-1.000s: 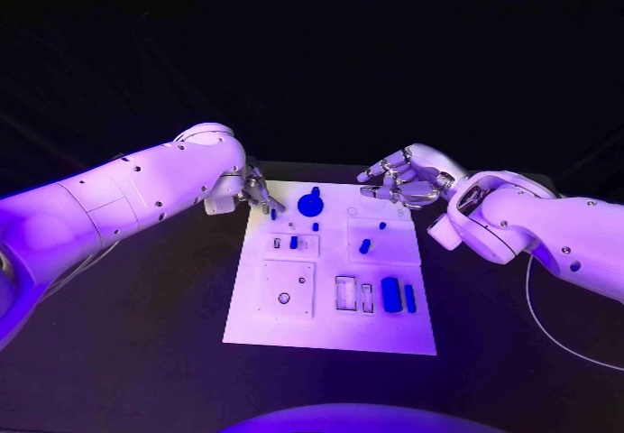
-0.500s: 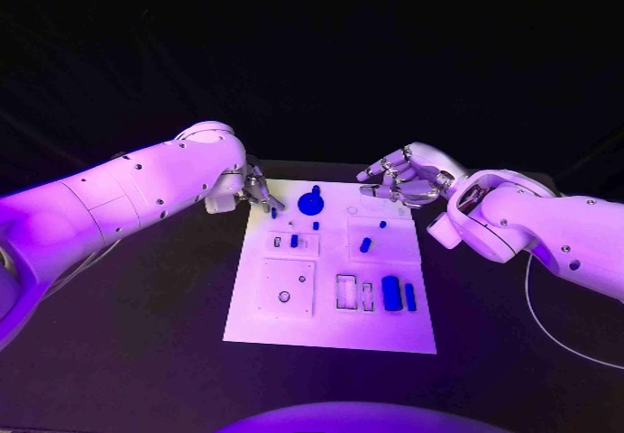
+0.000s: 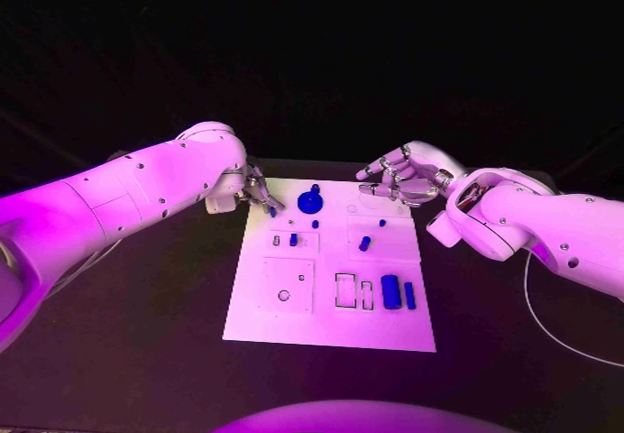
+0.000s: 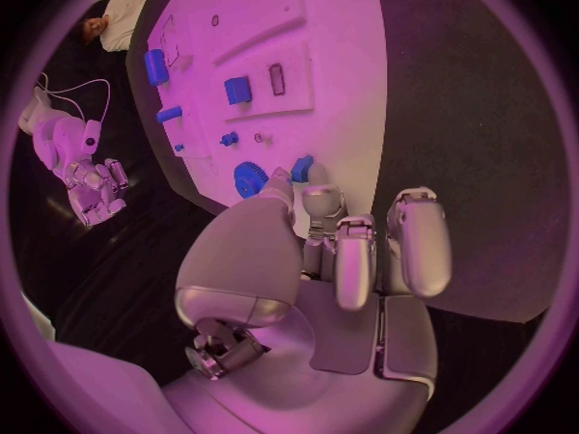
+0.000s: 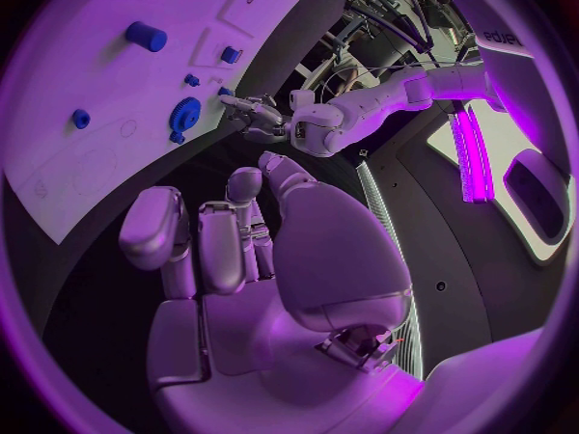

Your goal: Assemble the parts on the task board

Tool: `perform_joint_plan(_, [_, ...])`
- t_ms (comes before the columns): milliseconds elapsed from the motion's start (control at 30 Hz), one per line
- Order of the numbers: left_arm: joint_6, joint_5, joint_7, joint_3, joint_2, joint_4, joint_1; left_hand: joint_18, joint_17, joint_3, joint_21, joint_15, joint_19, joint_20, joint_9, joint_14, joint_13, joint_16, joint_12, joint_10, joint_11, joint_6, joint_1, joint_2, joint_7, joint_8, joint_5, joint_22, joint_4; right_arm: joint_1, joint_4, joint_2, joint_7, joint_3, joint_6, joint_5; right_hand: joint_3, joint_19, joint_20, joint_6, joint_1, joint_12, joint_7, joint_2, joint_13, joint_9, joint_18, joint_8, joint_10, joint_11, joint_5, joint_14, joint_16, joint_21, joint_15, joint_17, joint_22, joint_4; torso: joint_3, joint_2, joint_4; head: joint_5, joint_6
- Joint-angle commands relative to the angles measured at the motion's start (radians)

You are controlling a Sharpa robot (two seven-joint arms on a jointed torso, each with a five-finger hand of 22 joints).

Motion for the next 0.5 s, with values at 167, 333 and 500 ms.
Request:
perform_joint_plan(167, [0.027,0.012,-0.002,-0.002,0.004,-0.006,0.000,0.004,0.263,0.006,0.006,-0.008,0.003,-0.005,0.002,0.107,0.000,0.002,0.000,0.003,-0.004,-0.003,0.010,0.001,-0.001,0.005,0.005,0.045,-0.002,-0.001,0.000,0.002,0.007,0.000,0.014,-0.001,0.004,-0.009,0.002,-0.006,-0.007,-0.003,0.001,0.001,-0.001,-0.001,0.012,0.000,-0.010,0.000,0.005,0.036,-0.004,-0.006,0.008,-0.002,-0.002,0.004,0.0001,0.000,-0.0003,0.001,0.000])
perform_joint_plan(333, [0.023,0.017,0.000,-0.002,0.005,-0.007,0.000,0.004,0.263,0.041,0.006,-0.011,0.003,-0.008,0.009,0.107,-0.003,0.002,-0.003,0.002,-0.009,-0.011,0.058,0.021,-0.007,0.005,0.008,0.046,-0.029,-0.001,0.000,0.002,0.008,0.000,0.014,0.000,0.004,-0.009,0.002,-0.006,-0.007,-0.003,0.001,0.001,-0.001,-0.001,0.012,0.000,-0.010,0.000,0.005,0.036,-0.004,-0.006,0.008,-0.002,-0.002,0.004,0.0004,0.000,-0.0001,0.001,-0.001])
perform_joint_plan(500, [-0.012,0.026,0.013,-0.002,0.004,-0.006,0.000,0.004,0.263,0.171,0.004,-0.017,0.003,-0.015,0.013,0.107,-0.012,0.002,-0.016,-0.008,-0.012,-0.036,0.175,0.040,-0.008,-0.009,0.022,0.047,-0.112,-0.001,0.000,0.002,0.005,0.000,0.015,0.000,0.004,-0.010,0.002,-0.007,-0.008,-0.003,0.001,0.001,-0.001,-0.001,0.012,0.000,-0.009,0.000,0.006,0.036,-0.004,-0.008,0.008,-0.002,-0.005,0.005,0.0004,0.000,-0.0002,0.001,-0.001])
